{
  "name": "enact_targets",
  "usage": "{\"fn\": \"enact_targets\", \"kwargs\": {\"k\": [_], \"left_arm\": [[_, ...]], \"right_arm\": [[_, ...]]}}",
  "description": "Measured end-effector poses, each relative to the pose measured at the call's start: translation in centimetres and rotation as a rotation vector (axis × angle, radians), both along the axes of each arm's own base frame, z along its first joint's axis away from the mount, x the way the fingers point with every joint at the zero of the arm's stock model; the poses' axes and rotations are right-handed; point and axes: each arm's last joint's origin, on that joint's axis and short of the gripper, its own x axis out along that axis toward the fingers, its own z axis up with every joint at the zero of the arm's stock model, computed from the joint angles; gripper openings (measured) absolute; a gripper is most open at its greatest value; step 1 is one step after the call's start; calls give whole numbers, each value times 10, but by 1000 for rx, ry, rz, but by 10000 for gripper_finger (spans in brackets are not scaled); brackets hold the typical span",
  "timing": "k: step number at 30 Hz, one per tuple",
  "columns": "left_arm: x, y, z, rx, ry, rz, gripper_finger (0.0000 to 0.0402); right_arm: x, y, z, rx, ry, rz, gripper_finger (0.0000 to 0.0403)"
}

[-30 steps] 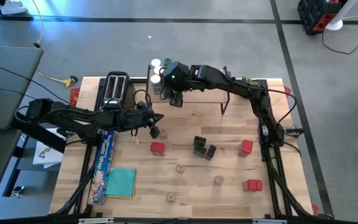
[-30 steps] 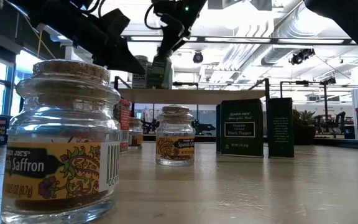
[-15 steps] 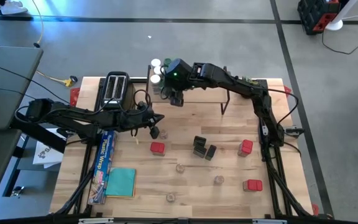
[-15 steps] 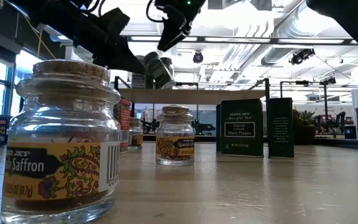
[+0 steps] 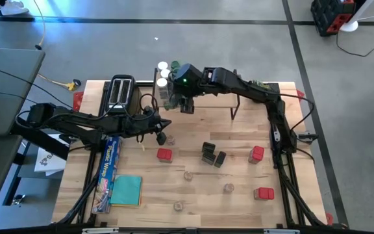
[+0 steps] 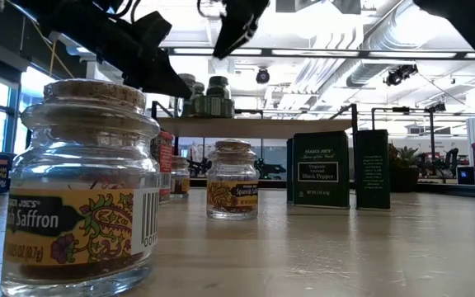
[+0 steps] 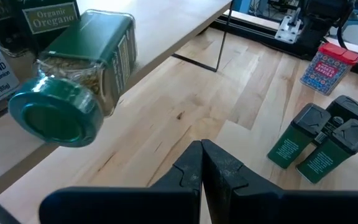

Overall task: Shelf spices
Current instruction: Put the green seasoning bottle on the shelf aligned with the other green seasoning bottle

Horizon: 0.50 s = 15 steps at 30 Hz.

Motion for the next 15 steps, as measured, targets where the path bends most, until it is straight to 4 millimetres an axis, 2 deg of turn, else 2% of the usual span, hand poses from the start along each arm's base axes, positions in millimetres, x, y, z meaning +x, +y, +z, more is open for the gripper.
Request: {"fn": "enact_targets", "kwargs": {"k": [3, 8, 15], "left_arm": [[0, 0, 0, 0, 3, -1, 0], [-2, 0, -4, -18, 37, 1, 0], [-9, 1, -13, -31, 146, 58, 0]], "right_arm": [[-6, 18, 8, 7, 15, 72, 241], [-10, 41, 3, 18, 118, 179, 241], [-6, 14, -34, 55, 189, 84, 240]]}}
